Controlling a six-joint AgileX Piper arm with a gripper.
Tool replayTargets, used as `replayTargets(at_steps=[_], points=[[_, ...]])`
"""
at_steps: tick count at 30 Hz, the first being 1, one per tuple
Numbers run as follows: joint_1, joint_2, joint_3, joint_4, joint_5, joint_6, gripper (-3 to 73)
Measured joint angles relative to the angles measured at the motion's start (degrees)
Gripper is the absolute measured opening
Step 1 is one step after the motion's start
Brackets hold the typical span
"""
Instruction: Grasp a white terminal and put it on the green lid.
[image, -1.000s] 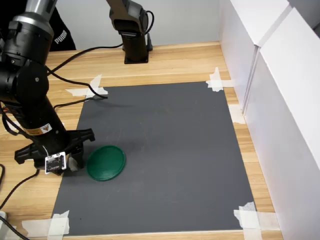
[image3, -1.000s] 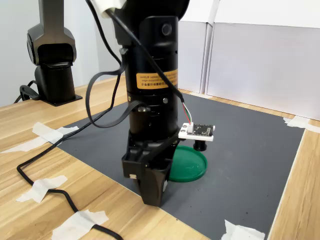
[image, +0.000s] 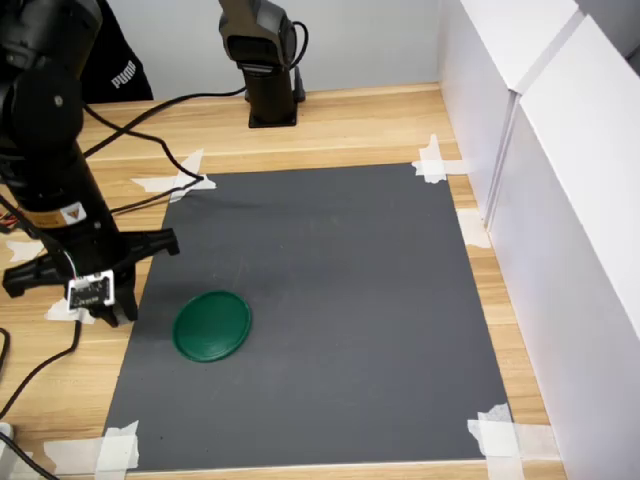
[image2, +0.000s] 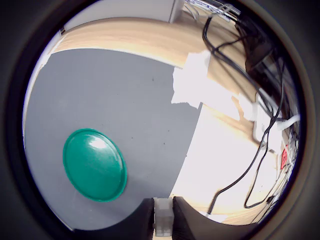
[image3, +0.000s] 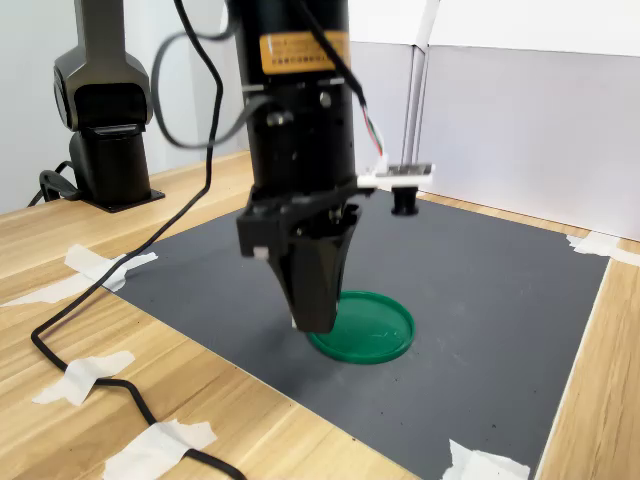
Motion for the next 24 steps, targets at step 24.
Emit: replayTargets(at_steps=[24], points=[[10.86, -3.18, 9.52, -1.68, -4.42, 0.39, 8.7]])
